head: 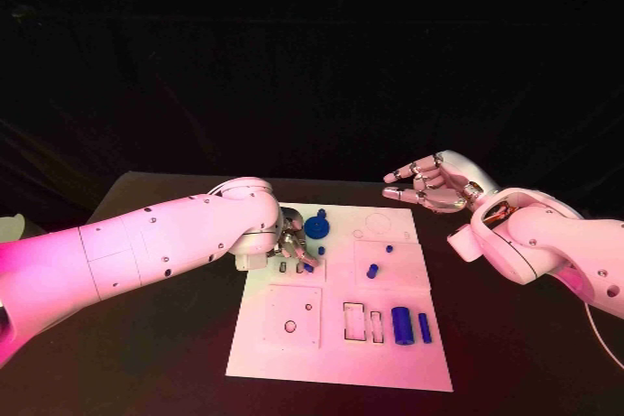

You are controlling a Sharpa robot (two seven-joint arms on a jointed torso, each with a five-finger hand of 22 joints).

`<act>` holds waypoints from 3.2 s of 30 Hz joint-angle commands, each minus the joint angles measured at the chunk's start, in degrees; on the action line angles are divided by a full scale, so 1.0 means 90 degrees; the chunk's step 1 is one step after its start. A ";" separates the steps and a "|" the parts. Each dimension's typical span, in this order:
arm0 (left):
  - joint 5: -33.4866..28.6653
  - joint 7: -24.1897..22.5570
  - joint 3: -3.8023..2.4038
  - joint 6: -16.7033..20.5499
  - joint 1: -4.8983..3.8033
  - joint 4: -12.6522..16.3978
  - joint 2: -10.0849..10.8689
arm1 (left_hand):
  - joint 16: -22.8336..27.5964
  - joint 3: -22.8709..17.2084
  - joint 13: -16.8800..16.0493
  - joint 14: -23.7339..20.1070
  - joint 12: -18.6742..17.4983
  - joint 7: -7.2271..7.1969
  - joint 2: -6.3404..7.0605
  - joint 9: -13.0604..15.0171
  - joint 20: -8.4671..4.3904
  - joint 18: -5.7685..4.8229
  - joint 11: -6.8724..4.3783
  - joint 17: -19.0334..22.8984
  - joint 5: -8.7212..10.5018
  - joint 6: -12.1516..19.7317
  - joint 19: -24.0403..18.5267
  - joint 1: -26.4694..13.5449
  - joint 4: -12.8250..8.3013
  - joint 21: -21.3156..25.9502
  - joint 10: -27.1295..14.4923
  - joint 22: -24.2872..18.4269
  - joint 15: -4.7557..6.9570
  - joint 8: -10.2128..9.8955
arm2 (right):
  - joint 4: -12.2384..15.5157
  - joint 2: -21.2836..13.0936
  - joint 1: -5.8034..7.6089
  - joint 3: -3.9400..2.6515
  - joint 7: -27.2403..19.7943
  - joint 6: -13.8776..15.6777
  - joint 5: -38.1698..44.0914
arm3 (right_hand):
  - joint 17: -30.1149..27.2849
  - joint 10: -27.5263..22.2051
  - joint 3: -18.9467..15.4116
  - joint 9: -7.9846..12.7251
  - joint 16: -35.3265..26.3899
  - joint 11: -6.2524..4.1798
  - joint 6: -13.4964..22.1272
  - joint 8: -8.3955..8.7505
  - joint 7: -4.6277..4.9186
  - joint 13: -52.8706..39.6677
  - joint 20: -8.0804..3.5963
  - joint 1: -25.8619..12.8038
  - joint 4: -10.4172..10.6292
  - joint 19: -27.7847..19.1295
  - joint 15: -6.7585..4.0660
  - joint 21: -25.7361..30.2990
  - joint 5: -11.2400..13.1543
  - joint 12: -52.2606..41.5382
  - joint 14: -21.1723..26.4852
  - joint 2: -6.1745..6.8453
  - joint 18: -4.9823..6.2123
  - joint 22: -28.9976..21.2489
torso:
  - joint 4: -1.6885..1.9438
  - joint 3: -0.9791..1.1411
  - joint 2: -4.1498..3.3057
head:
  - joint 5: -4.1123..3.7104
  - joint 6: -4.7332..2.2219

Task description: Assemble the parts on the task board

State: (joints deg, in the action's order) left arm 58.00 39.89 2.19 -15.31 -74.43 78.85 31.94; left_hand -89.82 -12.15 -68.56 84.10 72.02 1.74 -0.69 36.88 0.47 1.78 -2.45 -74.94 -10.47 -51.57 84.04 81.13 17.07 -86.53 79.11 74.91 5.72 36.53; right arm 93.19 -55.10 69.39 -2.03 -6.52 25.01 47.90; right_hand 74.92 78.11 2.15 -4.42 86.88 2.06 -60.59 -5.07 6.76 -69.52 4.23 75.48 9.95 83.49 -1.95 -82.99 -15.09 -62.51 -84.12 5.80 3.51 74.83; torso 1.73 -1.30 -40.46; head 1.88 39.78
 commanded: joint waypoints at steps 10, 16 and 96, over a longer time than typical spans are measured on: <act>-0.0195 0.0290 0.0010 0.0462 0.0018 0.0112 0.0104 | -0.0020 -0.2705 -0.0042 0.0655 -0.0030 -0.0008 0.0908 0.0358 0.0012 -0.0057 0.0001 -0.1673 -0.0035 -0.0014 0.0440 -0.0742 -0.0809 0.0016 0.0062 0.1137 -0.0002 0.0157 | -0.0019 0.0026 -0.0009 0.0010 0.0028 -0.0085 0.0104 | 0.1025 -0.0043 -0.0033 -0.0009 -0.0042 -0.0015 -0.0032 -0.0032 0.0010 0.0011 -0.0046 0.0026 -0.0026 -0.0006 -0.0030 0.0036 -0.0038 0.0033 -0.0506 -0.0066 -0.0036 -0.0007 | 0.0013 0.0013 0.0009 | 0.0016 -0.0006; -0.0199 0.0193 0.0008 0.0830 0.0020 0.0259 0.0233 | -0.0020 -0.2933 -0.0060 0.0655 -0.0016 -0.0014 0.0994 0.0413 0.0009 -0.0058 -0.0007 -0.1673 -0.0054 -0.0036 0.0443 -0.0874 -0.0964 0.0016 0.0091 0.1143 0.0002 0.0177 | -0.0032 0.0035 -0.0011 0.0016 0.0043 -0.0064 0.0126 | 0.1020 -0.0047 -0.0039 -0.0008 -0.0045 -0.0015 -0.0023 -0.0027 0.0012 0.0018 -0.0047 0.0030 -0.0028 -0.0009 -0.0030 0.0040 -0.0061 0.0039 -0.0505 -0.0070 -0.0034 -0.0013 | 0.0017 0.0005 -0.0003 | 0.0037 -0.0011; 0.0160 0.0341 0.0043 -0.0301 0.0149 -0.0017 0.0116 | -0.0020 -0.2676 -0.0401 0.0655 0.0223 -0.0107 0.0910 0.0432 -0.0017 -0.0076 -0.0071 -0.1673 -0.0868 -0.0473 0.0478 -0.1928 -0.1097 -0.0021 0.0361 0.1227 0.0034 -0.0024 | 0.0023 0.0056 -0.0024 0.0028 0.0046 -0.0087 0.0132 | 0.0969 -0.0109 -0.0076 -0.0008 -0.0081 -0.0010 -0.0005 -0.0016 0.0018 0.0113 -0.0047 0.0028 -0.0028 -0.0036 -0.0027 0.0073 -0.0145 0.0156 -0.0493 -0.0082 -0.0023 -0.0071 | 0.0005 0.0007 -0.0003 | 0.0078 0.0076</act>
State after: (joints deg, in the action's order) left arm 60.27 40.15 2.36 -15.50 -73.39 78.74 33.30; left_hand -89.82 -33.51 -72.11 83.95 73.87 2.03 7.64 40.78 0.49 1.78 -3.08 -74.90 -18.12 -54.17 84.03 64.10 10.25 -86.53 82.02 74.92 6.03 36.56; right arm 93.25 -54.60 69.22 -1.77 -6.12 24.90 48.54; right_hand 74.91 77.52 1.83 -4.43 86.43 1.88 -60.58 -5.07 6.76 -68.56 4.02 75.71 9.63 83.28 -1.95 -82.73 -16.20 -61.33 -84.12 5.57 3.50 74.24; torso 1.73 -1.20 -40.47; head 2.64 40.51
